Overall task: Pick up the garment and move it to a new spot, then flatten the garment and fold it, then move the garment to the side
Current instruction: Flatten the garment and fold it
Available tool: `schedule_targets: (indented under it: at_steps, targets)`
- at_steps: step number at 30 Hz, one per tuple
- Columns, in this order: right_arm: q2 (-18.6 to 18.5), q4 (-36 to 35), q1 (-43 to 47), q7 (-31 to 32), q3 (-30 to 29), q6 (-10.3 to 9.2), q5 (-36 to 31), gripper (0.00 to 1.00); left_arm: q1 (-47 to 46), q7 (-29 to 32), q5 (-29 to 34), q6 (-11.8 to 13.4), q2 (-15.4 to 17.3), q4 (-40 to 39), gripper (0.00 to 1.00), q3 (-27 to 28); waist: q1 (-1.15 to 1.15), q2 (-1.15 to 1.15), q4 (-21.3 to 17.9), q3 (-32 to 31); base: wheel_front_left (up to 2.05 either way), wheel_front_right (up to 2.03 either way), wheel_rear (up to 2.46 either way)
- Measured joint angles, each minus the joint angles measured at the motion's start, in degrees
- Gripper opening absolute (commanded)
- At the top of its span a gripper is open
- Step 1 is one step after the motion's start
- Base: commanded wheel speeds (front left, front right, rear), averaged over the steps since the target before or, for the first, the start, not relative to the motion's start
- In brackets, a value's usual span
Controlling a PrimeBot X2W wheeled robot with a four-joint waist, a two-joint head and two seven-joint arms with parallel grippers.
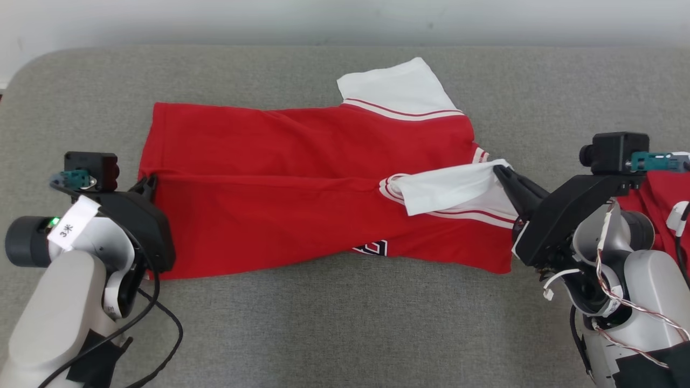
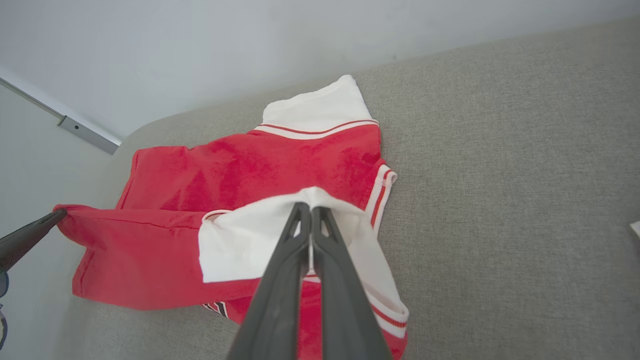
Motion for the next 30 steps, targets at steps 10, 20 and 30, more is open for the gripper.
schedule_targets:
  at_steps: [10,20,30]
  targets:
    - [0.2,1.6,5.1,0.2,1.9,4.03,3.2,0.00,3.0,-2.0,0.0,-0.6,-0.3,1.6,0.00,-0.9,-0.01,-0.01,1.2,-3.7,0.00,0.00,0.00]
    - [-2.3,-5.9,18.1,3.5,0.9,6.95,8.3,0.00,12.1,-2.7,-0.2,-2.7,2.2,-1.0,0.00,-1.5,-0.02,-0.01,1.9,-9.6,0.00,0.00,0.00]
    - [-3.4,-14.2,27.3,5.7,-2.4,7.19,12.1,0.00,22.2,-2.4,-1.2,-2.3,5.4,-9.7,0.00,-0.6,-0.03,-0.02,3.1,-15.0,0.00,0.00,0.00]
